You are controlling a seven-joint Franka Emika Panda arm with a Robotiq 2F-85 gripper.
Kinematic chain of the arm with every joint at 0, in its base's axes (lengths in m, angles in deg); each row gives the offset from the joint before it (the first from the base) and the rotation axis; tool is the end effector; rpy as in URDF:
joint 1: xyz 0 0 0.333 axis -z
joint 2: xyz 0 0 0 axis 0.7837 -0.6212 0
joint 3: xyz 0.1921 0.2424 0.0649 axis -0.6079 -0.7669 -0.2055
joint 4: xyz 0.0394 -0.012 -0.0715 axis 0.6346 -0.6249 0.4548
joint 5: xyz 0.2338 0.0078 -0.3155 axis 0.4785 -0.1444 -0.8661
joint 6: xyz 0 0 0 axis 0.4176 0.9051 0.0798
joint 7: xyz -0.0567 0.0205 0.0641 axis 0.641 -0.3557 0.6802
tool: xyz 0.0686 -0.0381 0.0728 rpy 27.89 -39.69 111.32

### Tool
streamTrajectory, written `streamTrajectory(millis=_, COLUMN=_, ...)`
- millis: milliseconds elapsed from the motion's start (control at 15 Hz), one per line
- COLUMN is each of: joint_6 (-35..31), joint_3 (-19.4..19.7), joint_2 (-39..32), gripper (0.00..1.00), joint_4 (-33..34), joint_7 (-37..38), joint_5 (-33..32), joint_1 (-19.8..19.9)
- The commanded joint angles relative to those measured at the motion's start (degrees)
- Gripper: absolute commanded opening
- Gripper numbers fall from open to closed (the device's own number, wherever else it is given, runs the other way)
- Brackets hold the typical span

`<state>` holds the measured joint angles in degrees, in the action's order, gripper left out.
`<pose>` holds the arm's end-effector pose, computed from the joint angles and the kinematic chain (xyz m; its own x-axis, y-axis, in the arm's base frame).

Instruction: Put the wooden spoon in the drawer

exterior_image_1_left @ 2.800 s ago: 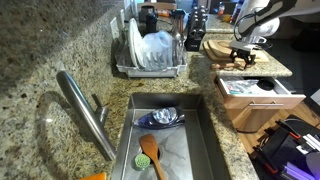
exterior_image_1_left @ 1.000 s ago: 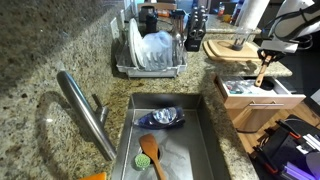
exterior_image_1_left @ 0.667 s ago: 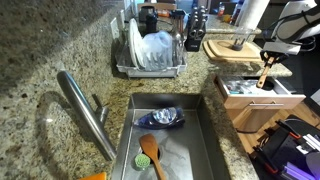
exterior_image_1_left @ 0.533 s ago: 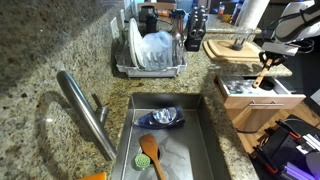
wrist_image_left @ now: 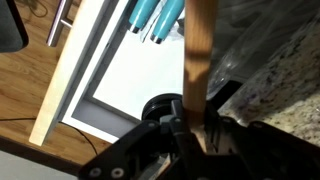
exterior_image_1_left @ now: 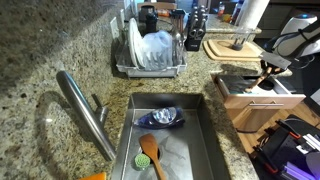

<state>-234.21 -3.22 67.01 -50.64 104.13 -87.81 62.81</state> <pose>0.4061 -0.2852 0.2386 -0.0289 -0.9775 0.2090 -0.9995 0.0263 -0.0155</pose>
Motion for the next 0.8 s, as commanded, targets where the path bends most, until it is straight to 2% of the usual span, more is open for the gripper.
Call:
streamTrajectory(millis=0, joint_6=-2.5, joint_3=3.3, joint_2=-0.6, gripper=0.06, joint_4=-2.2, joint_7=7.7, joint_5=-5.7, joint_1=-2.6)
streamTrajectory(millis=67, joint_6=-0.9, joint_3=4.1, joint_2=-0.7, gripper=0.48, joint_4=-2.1, joint_7=9.9, joint_5=-8.3, joint_1=-3.6)
streamTrajectory(millis=133, joint_6=-1.0, joint_3=2.3, joint_2=-0.7, gripper=0.25, joint_4=-1.3, joint_7=6.3, joint_5=-4.9, joint_1=-1.8)
streamTrajectory(millis=267, joint_6=-0.9, joint_3=3.0, joint_2=-0.9, gripper=0.37, joint_4=-1.6, joint_7=8.6, joint_5=-6.8, joint_1=-2.6)
streamTrajectory(millis=333, joint_6=0.1, joint_3=4.1, joint_2=-1.0, gripper=0.69, joint_4=-0.9, joint_7=10.0, joint_5=-9.5, joint_1=-3.8)
streamTrajectory(millis=467, joint_6=4.4, joint_3=6.5, joint_2=0.6, gripper=0.73, joint_4=0.2, joint_7=12.4, joint_5=-17.2, joint_1=-6.2)
streamTrajectory(millis=600, joint_6=11.5, joint_3=6.3, joint_2=5.2, gripper=0.85, joint_4=0.5, joint_7=11.0, joint_5=-24.2, joint_1=-6.4)
streamTrajectory(millis=667, joint_6=6.1, joint_3=3.5, joint_2=0.7, gripper=0.67, joint_4=0.7, joint_7=11.4, joint_5=-19.8, joint_1=-3.4)
streamTrajectory(millis=733, joint_6=8.6, joint_3=3.0, joint_2=2.1, gripper=0.74, joint_4=1.1, joint_7=11.7, joint_5=-22.1, joint_1=-3.1)
